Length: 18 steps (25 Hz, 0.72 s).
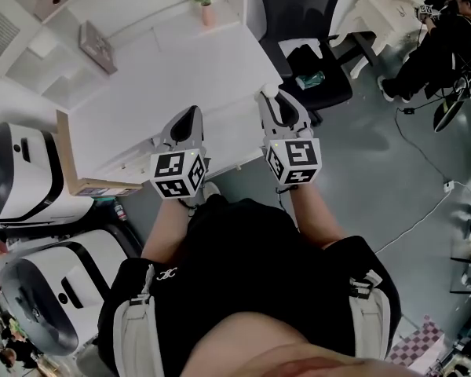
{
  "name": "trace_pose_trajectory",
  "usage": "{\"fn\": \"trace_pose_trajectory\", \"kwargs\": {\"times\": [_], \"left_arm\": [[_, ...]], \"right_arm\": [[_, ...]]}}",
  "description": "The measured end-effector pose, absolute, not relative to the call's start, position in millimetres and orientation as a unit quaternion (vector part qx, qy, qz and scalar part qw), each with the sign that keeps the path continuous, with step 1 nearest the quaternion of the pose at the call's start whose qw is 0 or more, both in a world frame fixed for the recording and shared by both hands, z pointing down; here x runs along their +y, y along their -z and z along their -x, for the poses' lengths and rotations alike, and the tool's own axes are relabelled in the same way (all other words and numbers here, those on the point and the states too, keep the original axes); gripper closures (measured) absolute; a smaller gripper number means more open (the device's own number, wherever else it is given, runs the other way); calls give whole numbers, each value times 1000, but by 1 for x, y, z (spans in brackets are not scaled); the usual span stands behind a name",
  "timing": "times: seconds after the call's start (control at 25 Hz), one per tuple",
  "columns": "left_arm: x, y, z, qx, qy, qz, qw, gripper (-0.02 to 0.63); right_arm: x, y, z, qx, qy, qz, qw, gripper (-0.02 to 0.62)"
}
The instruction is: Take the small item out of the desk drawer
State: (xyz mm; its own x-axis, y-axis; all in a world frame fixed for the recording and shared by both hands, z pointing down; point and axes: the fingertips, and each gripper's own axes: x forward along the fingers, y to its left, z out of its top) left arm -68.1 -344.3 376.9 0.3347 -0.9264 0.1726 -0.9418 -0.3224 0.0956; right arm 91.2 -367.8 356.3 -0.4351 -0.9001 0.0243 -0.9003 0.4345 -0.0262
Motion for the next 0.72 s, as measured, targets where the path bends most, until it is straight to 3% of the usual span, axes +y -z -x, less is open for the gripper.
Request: {"fn": "trace_pose_trajectory", "kwargs": {"times": [0.72], "left_arm": [[-337, -380, 77, -599, -57, -796, 67, 591]], "right_arm": [[-368, -363, -81, -856, -17, -516, 12, 494]]}}
